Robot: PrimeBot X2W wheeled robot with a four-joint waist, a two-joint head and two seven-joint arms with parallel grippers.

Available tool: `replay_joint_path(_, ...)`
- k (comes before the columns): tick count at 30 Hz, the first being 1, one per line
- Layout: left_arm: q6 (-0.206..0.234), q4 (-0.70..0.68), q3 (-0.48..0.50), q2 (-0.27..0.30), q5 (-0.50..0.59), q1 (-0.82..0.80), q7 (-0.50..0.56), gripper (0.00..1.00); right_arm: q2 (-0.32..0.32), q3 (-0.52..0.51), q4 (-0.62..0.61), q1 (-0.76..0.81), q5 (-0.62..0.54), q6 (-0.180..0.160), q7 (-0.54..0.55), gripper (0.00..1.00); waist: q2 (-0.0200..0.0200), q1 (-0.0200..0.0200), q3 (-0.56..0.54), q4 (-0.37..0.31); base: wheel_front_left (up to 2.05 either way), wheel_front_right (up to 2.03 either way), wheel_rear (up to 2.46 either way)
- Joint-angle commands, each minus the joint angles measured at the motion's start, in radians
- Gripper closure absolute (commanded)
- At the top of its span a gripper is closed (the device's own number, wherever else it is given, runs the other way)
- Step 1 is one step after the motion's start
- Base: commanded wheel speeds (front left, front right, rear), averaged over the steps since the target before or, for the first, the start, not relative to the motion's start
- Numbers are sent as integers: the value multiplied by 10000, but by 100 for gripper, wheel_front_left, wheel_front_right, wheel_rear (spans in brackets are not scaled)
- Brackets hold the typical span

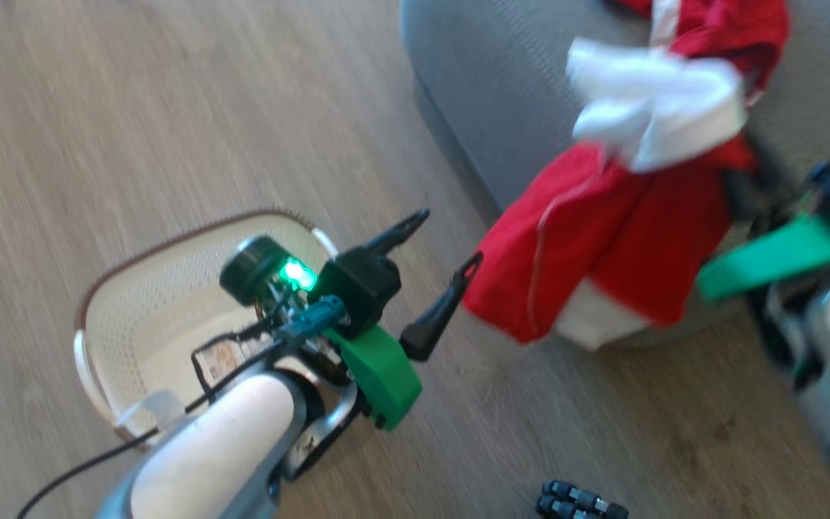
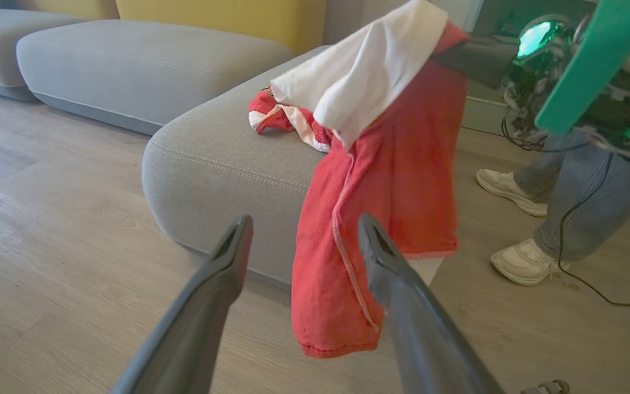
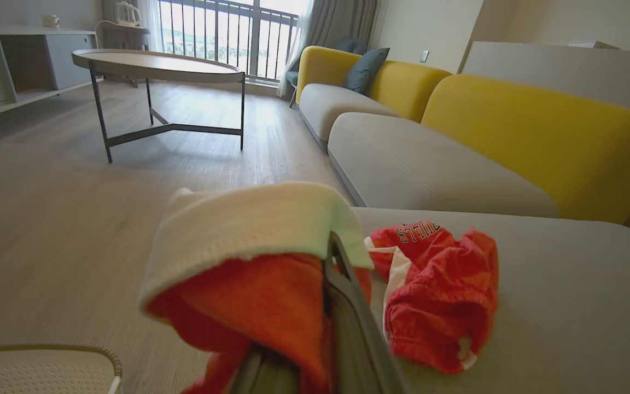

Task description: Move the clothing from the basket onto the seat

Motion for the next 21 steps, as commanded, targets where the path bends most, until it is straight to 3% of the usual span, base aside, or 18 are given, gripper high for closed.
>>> replay_joint_path(1,-16,-446,389,169,133,-612,71,0,-309,-239,-225,-741,208,69,35,100,0,0,685,398,0,0,0)
replay_joint_path(8,-151,-592,386,143,380,-1438,292,0,-636,-1998,1236,-3310,1007,69,287,100,0,0,2183,1291,0,0,0)
replay_joint_path(13,-204,-567,352,98,417,-1642,190,0,-1165,-4196,2607,-5558,1164,69,428,100,0,0,2882,1985,0,0,0)
replay_joint_path(14,-141,-415,385,11,334,-1526,-94,0,-1415,-5283,3392,-7021,923,69,745,100,0,0,3130,2345,0,0,0)
replay_joint_path(21,-94,-204,150,-179,179,-1046,-571,0,-2774,-7984,5008,-10084,-1031,69,1404,100,0,0,3610,3289,0,0,0)
